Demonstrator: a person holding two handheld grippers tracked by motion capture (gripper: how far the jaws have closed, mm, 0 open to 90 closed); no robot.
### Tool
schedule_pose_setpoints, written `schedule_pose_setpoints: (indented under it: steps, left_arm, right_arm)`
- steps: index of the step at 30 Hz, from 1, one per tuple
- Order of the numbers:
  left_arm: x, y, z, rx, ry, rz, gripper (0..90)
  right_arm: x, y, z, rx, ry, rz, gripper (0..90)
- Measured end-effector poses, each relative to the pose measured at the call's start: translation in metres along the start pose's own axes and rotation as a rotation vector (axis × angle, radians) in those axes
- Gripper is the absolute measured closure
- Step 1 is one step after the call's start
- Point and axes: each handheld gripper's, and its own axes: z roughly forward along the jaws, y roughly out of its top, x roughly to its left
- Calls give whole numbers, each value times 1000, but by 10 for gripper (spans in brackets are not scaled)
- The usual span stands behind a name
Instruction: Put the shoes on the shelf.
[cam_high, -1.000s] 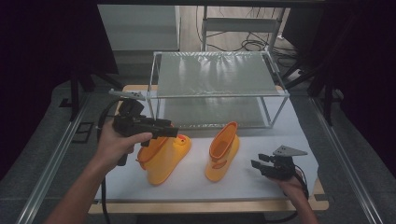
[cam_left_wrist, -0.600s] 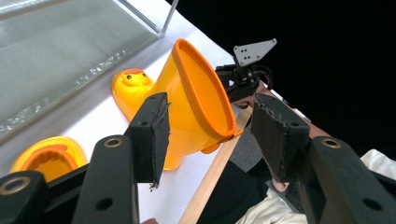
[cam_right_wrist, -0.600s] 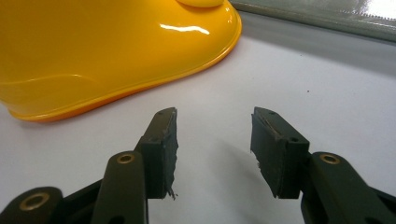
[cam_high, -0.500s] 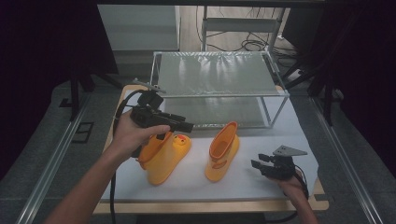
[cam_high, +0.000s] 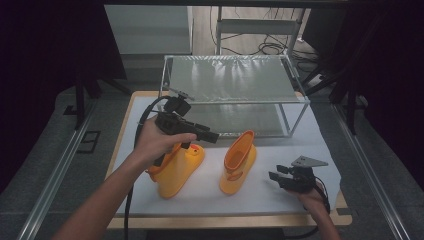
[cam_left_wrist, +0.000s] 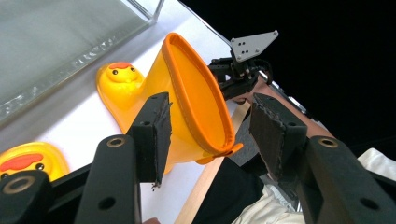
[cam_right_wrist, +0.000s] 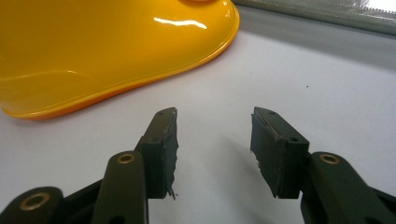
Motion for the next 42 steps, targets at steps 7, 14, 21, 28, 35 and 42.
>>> schedule_pose_setpoints:
  steps: [7, 14, 21, 28, 35, 42]
  left_arm:
    - [0, 7, 18, 41, 1, -7, 492]
    - [0, 13, 31, 80, 13, -18, 496]
    - [-1, 17, 41, 108, 39, -21, 513]
    - [-12, 23, 36, 99, 44, -4, 516]
    - [-23, 30, 50, 128, 48, 24, 516]
    - [-18, 34, 72, 165, 58, -1, 520]
  right_arm:
    - [0, 0, 0, 1, -2, -5, 512]
    - [0, 0, 1, 4, -4, -8, 512]
    - [1, 0, 1, 8, -2, -8, 513]
    - [-1, -1, 0, 2, -5, 0, 513]
    - [0, 0, 0, 0, -9, -3, 514]
    - [0, 0, -1, 1, -8, -2, 514]
